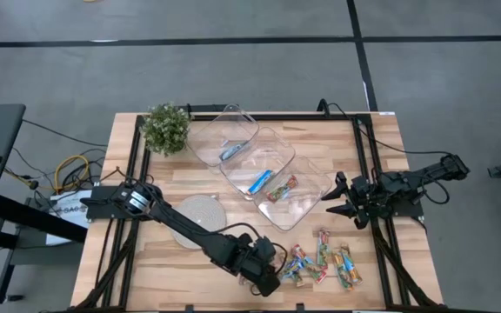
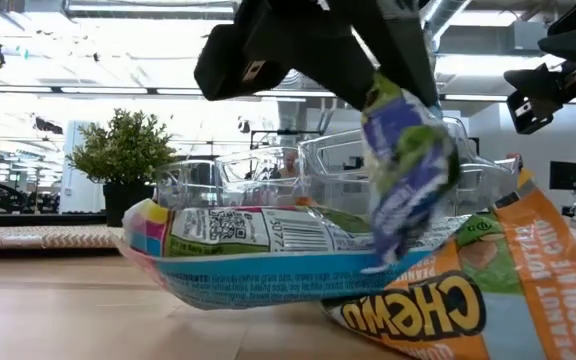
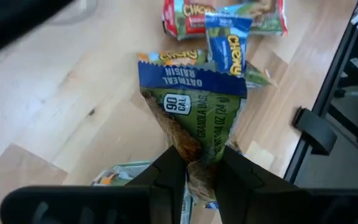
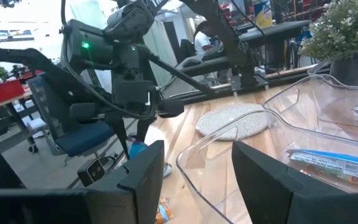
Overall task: Pick and place Granola Bars by type
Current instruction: Put the blue granola bar into the top transparent bin
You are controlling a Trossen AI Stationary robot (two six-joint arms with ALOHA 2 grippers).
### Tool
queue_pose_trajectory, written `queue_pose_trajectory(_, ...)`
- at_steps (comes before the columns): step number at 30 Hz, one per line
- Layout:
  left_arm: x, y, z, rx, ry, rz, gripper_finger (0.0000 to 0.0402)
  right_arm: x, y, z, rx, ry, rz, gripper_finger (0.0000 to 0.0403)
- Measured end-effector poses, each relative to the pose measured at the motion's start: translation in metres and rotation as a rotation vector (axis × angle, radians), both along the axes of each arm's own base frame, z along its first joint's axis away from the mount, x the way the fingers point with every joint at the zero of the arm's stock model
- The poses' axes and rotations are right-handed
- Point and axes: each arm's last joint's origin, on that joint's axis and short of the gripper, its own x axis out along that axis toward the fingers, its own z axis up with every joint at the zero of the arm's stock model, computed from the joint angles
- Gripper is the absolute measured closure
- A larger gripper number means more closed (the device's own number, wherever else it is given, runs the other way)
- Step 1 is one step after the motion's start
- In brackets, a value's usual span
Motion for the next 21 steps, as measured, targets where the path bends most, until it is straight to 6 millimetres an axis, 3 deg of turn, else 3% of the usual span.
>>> queue_pose_trajectory(8,-0.004,0.008,0.027,0.059,-0.085,0.032,0.0340,0.000,0.000,0.000,0.000,0.000,0.000,0.0219)
queue_pose_trajectory(21,-0.029,0.035,0.079,0.240,-0.125,0.065,0.0340,0.000,0.000,0.000,0.000,0.000,0.000,0.0219)
